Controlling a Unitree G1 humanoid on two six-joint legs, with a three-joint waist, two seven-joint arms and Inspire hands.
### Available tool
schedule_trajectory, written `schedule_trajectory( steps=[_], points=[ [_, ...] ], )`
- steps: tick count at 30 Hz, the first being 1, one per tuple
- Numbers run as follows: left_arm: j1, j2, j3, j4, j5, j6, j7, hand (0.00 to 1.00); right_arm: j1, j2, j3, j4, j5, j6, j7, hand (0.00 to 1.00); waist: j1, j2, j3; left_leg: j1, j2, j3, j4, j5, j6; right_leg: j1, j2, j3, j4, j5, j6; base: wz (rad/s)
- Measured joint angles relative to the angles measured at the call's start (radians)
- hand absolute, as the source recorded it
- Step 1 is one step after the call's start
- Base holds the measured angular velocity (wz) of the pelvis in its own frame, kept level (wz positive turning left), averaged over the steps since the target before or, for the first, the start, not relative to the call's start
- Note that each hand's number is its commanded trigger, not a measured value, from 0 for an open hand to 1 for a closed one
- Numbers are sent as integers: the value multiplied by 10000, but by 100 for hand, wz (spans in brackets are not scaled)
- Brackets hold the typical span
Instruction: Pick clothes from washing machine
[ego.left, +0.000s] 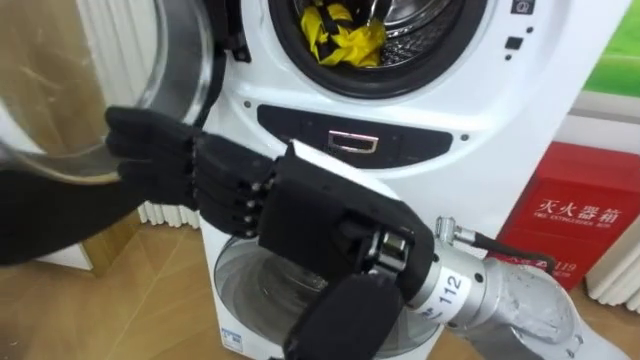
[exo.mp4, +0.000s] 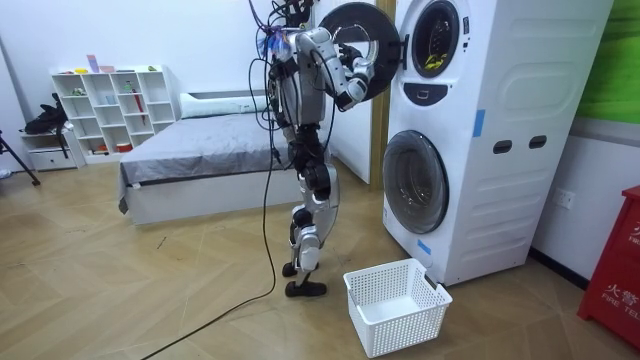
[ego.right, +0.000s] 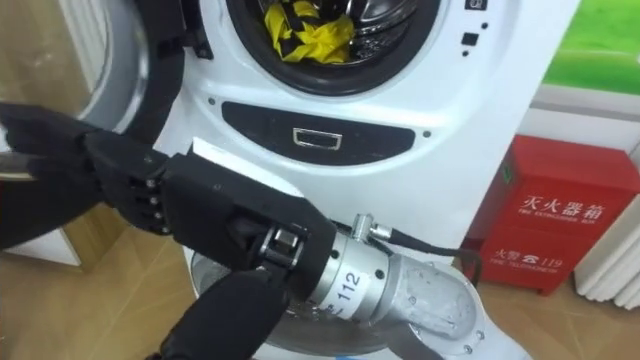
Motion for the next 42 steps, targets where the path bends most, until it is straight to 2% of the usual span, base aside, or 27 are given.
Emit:
schedule_trajectory(
  steps=[3,8,9,12,15,17,20,22,26,29,32,34,35,36,37,38,39,40,41,42],
  points=[
    [38,-132,1,22,-2,-45,95,0,0,7,-257,-1,-52,4,130,0,-17,84,66,82,-12,-11,-6,-17,29,75,-42,104,-17,57,-102,1],
    [53,-187,16,25,3,-137,485,0,0,64,-866,-13,-324,-15,15,0,-52,79,63,89,-84,-4,0,-66,113,73,-100,170,-21,57,-104,-2],
    [50,-188,27,24,10,-248,574,0,0,63,-1095,-19,-597,-52,-142,0,-56,79,62,105,-107,-3,1,-66,122,81,-120,194,-19,59,-108,0],
    [74,-239,9,23,-1,-282,692,0,1,74,-1541,-113,-1409,-65,-794,0,-145,83,64,101,-169,6,40,-62,148,97,-194,197,-16,59,-108,-1],
    [95,-306,-6,77,13,-275,728,0,2,113,-1878,-110,-2077,-126,-1563,0,-313,110,72,47,-206,-13,69,-106,317,126,-217,205,-17,58,-108,3],
    [26,-464,-7,230,11,-266,837,0,12,239,-1910,-85,-2612,-206,-1960,0,-345,187,95,28,-225,-11,138,-153,406,139,-231,232,-19,58,-108,-2],
    [-91,-693,-113,367,-11,-229,940,0,15,308,-1908,-29,-3091,-241,-2660,0,-305,272,114,-36,-273,32,213,-179,474,116,-281,256,-22,38,-139,0],
    [-102,-763,-195,368,-12,-134,1113,0,-6,364,-1907,159,-3513,-237,-3207,0,-230,241,87,-71,-372,-1,243,-160,522,89,-349,264,-8,-57,-288,2],
    [-91,-881,-209,363,-13,63,1320,0,-138,718,-1906,556,-3712,-226,-3853,0,-85,242,81,-80,-375,-10,405,-159,527,175,-366,240,-16,-63,-287,2],
    [-108,-975,-164,338,-22,63,1322,0,-443,833,-1913,1050,-3707,-227,-4213,0,-38,254,90,-335,-357,-24,999,-266,542,161,-363,214,36,-114,-310,9],
    [-119,-972,52,359,-72,63,1316,0,-621,853,-1922,1687,-3846,-267,-4535,0,33,265,114,-856,-272,-34,2348,-533,481,165,-349,198,336,-289,-384,-1],
    [-120,-945,171,345,-218,67,1298,0,-657,846,-1923,2283,-3878,-315,-4740,0,181,264,155,-1431,-147,28,3651,-622,427,123,-359,198,682,-515,-491,-9],
    [-109,-954,197,326,-219,67,1290,0,-659,845,-1924,2402,-3872,-318,-4829,0,256,271,164,-1577,-101,57,3949,-630,414,124,-348,194,739,-552,-522,-8],
    [-89,-961,207,317,-216,67,1261,0,-658,868,-1926,2527,-3872,-315,-5020,0,292,271,161,-1848,30,241,4453,-641,376,117,-318,206,825,-635,-596,9],
    [-128,-955,212,313,-215,98,1202,0,-701,865,-1926,2529,-3857,-320,-5154,0,223,254,165,-2171,199,423,4479,-662,258,71,-249,203,897,-709,-617,17],
    [-181,-957,208,313,-216,124,1173,0,-747,851,-1932,2554,-3847,-332,-5229,0,209,228,161,-2373,271,486,4297,-659,236,52,-196,221,907,-747,-617,18],
    [-267,-956,207,322,-213,145,1135,0,-867,852,-1931,2701,-3835,-333,-5365,0,252,195,179,-2763,383,529,3652,-539,45,51,-173,226,911,-786,-646,-5],
    [-274,-960,205,344,-215,148,1136,0,-904,851,-1931,2776,-3875,-325,-5455,0,429,122,136,-3055,438,547,2724,-280,-145,109,-189,195,901,-800,-656,-21],
    [-264,-953,209,374,-218,150,1136,0,-909,866,-1930,2812,-3862,-332,-5497,0,530,126,162,-3124,491,547,2346,145,-144,155,-198,226,885,-833,-655,-28],
    [-170,-914,206,388,-217,156,1136,0,-912,894,-1899,2913,-3855,-331,-5569,0,615,37,114,-3190,484,531,1714,892,-126,293,-219,271,841,-908,-613,-13]
  ],
)
